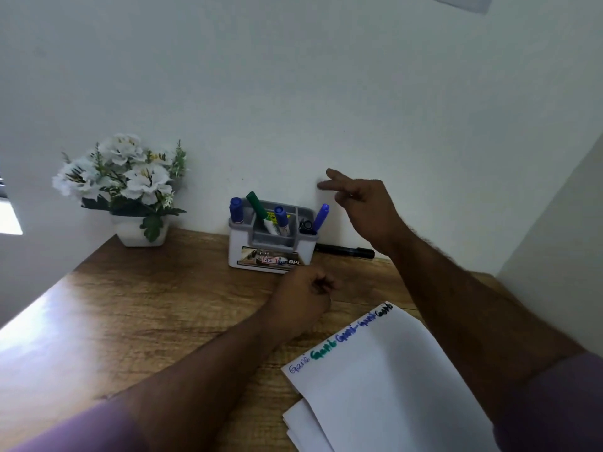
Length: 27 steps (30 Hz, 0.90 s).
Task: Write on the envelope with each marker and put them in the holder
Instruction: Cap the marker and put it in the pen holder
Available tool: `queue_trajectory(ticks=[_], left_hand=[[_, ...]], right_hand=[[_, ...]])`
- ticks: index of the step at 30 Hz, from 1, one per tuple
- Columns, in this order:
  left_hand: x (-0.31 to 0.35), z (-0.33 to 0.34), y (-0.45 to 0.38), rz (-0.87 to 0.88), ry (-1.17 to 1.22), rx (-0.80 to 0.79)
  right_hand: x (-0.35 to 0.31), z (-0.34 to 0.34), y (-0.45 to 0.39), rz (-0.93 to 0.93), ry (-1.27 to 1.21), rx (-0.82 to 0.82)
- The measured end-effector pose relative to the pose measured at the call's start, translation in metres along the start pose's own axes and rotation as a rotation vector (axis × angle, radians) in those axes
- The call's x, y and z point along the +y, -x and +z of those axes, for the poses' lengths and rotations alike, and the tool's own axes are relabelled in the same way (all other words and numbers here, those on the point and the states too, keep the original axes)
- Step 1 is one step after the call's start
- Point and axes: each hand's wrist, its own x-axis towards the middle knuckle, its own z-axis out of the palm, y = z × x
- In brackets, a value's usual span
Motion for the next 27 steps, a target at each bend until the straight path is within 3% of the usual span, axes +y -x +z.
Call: queue_trajectory(ticks=[4, 9, 17, 19, 22, 24, 27], left_hand=[[0.0, 0.0, 0.0, 0.003, -0.014, -0.001], [0.001, -0.001, 0.0, 0.049, -0.04, -0.005], [0.003, -0.002, 0.002, 0.054, 0.018, -0.014], [0.009, -0.001, 0.005, 0.057, 0.162, -0.021], [0.013, -0.001, 0.009, 0.125, 0.226, -0.036], [0.015, 0.002, 0.013, 0.203, 0.202, -0.076], [0.016, 0.003, 0.016, 0.28, 0.208, -0.093]], right_hand=[[0.029, -0.008, 0.005, 0.055, 0.222, 0.097], [0.07, -0.003, 0.021, 0.261, 0.843, -0.398], [0.049, -0.018, 0.03, 0.287, 1.272, -0.482], [0.032, -0.034, 0.041, 0.276, 1.041, -0.284], [0.005, -0.043, 0.071, 0.331, 0.165, 0.025], [-0.006, -0.036, 0.093, 0.356, -0.169, 0.024], [-0.005, -0.02, 0.114, 0.347, -0.301, -0.012]])
